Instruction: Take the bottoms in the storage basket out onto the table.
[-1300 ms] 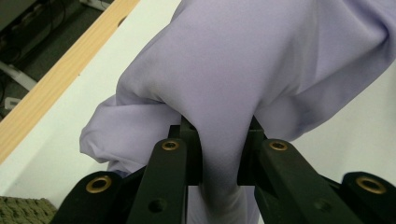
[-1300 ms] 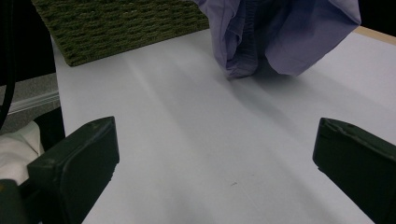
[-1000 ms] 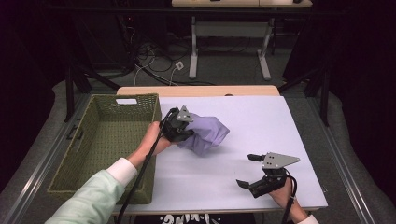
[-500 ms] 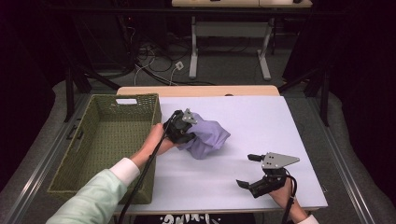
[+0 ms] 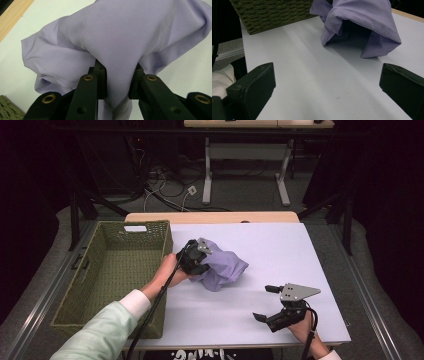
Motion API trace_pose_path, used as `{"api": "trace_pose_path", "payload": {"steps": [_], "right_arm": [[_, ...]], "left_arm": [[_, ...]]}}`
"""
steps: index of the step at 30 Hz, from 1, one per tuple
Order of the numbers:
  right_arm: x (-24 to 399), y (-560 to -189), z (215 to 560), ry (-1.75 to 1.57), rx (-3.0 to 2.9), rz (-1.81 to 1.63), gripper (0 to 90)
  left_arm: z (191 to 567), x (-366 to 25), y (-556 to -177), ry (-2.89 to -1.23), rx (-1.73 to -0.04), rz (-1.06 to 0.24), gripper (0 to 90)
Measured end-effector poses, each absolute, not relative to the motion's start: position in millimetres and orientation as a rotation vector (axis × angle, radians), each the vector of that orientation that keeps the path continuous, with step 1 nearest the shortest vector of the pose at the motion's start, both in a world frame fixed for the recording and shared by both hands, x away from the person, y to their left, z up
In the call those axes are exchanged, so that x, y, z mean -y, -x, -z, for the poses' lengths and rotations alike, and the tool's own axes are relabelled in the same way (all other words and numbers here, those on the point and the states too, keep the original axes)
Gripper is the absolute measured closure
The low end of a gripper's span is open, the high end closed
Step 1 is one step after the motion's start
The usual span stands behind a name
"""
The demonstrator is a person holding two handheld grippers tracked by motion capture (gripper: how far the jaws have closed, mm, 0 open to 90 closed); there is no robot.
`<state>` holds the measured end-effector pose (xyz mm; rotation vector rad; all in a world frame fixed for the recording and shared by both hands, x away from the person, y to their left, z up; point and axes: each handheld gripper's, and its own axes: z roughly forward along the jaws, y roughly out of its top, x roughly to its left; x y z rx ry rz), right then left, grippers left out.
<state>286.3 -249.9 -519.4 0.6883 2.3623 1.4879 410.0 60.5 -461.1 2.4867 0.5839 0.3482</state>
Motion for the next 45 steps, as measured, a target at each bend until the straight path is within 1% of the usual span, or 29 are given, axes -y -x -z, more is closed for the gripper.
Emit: {"api": "trace_pose_path", "payload": {"steps": [12,25,32,37,41,45], "right_arm": [[250,-286,519,-0.687,-2.362,-1.489,0.2],[250,-286,520,-0.687,-2.364,-1.49,0.3],[250,-287,520,-0.688,-2.365,-1.491,0.3],[250,-287,520,-0.69,-2.364,-1.492,0.3],[250,-287,520,-0.69,-2.365,-1.493,0.3],[250,-287,520,-0.691,-2.366,-1.493,0.3]], "left_arm": [[469,-53,-410,-2.527,-0.57,-0.329,73.2],[479,-47,-411,-2.57,-0.565,-0.306,73.0],[485,-46,-413,-2.578,-0.59,-0.28,69.1],[488,-44,-414,-2.593,-0.587,-0.27,69.4],[491,-43,-414,-2.609,-0.584,-0.25,71.6],[493,-42,-414,-2.617,-0.585,-0.244,70.6]]}}
